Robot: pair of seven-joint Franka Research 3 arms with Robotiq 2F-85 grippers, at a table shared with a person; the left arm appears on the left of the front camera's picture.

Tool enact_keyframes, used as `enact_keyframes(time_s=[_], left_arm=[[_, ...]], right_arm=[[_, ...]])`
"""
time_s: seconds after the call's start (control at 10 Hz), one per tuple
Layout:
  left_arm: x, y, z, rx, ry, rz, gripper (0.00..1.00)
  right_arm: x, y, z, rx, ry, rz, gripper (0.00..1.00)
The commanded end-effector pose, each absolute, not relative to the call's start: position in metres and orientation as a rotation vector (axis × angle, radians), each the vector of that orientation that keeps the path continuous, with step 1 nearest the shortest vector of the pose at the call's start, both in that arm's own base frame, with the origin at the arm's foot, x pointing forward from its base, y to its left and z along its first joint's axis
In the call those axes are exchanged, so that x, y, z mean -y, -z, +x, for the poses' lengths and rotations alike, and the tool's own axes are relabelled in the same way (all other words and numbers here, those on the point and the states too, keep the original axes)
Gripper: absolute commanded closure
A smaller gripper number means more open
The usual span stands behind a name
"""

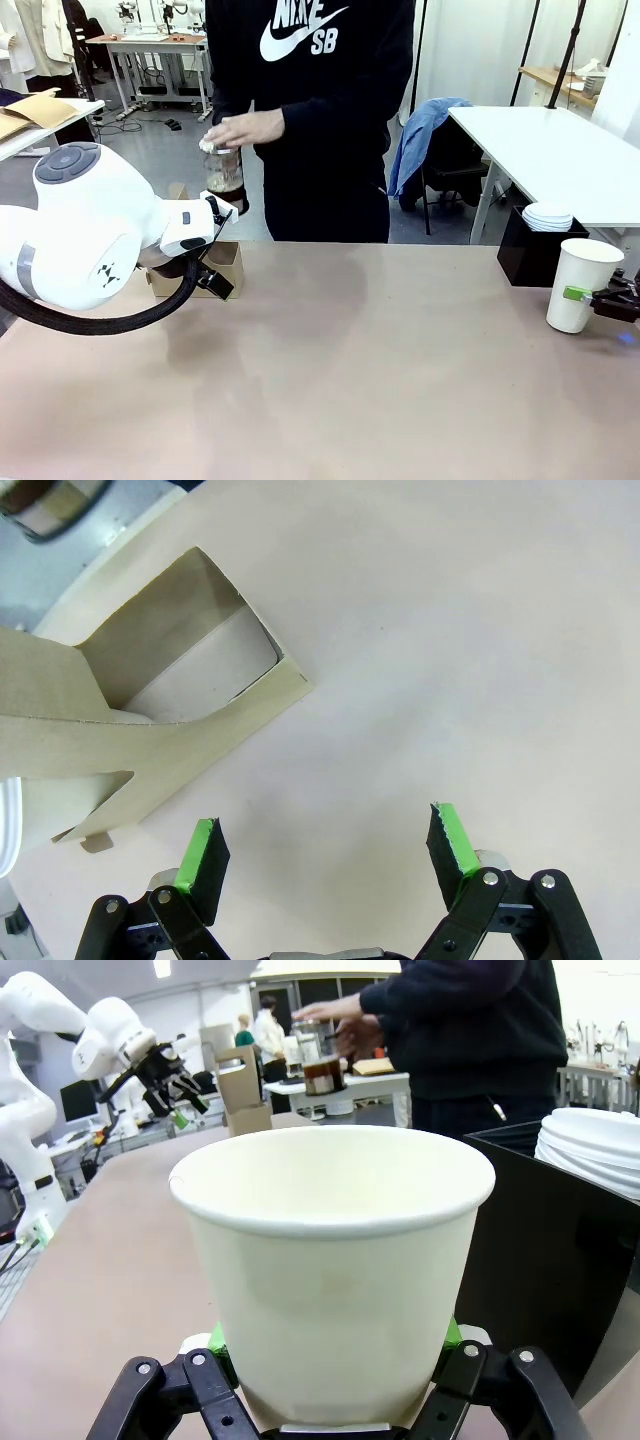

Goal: Pour a drink into a cup and package it in a carrier.
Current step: Pick up the 600 ml Paper Cup and place it in the middle top area of the table.

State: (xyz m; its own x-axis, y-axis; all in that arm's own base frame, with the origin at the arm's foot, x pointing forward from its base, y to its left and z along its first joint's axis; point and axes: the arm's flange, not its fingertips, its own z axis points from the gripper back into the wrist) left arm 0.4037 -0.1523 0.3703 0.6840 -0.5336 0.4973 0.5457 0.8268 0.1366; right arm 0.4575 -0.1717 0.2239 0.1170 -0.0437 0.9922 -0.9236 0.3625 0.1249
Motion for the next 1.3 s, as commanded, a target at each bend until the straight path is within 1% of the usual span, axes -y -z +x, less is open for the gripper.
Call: enact_keyframes(time_s=[0.0,0.1,0.3,0.4,0.6,0.7,0.9,1.2], left_arm=[[0.152,-0.370,0.404,0.550,0.604,-0.025,0.00],[0.152,-0.370,0.404,0.550,0.604,-0.025,0.00],[0.152,-0.370,0.404,0.550,0.604,-0.025,0.00],[0.152,-0.370,0.404,0.550,0.604,-0.025,0.00],[0.152,-0.370,0.404,0.550,0.604,-0.025,0.00],[0.152,-0.370,0.404,0.550,0.604,-0.025,0.00],[0.152,-0.370,0.404,0.550,0.604,-0.025,0.00],[0.152,-0.370,0.404,0.550,0.604,-0.025,0.00]], right_arm=[[0.168,-0.224,0.459,1.292,-0.845,1.000,0.20],[0.172,-0.224,0.458,1.288,-0.835,1.002,0.19],[0.139,-0.262,0.441,1.374,-0.788,0.911,0.19],[0.118,-0.282,0.437,1.410,-0.773,0.841,0.19],[0.063,-0.323,0.433,1.484,-0.726,0.782,0.19],[0.033,-0.338,0.434,1.499,-0.740,0.781,0.19],[-0.031,-0.357,0.451,1.472,-0.723,0.776,0.19],[-0.116,-0.343,0.498,1.423,-0.702,0.775,0.19]])
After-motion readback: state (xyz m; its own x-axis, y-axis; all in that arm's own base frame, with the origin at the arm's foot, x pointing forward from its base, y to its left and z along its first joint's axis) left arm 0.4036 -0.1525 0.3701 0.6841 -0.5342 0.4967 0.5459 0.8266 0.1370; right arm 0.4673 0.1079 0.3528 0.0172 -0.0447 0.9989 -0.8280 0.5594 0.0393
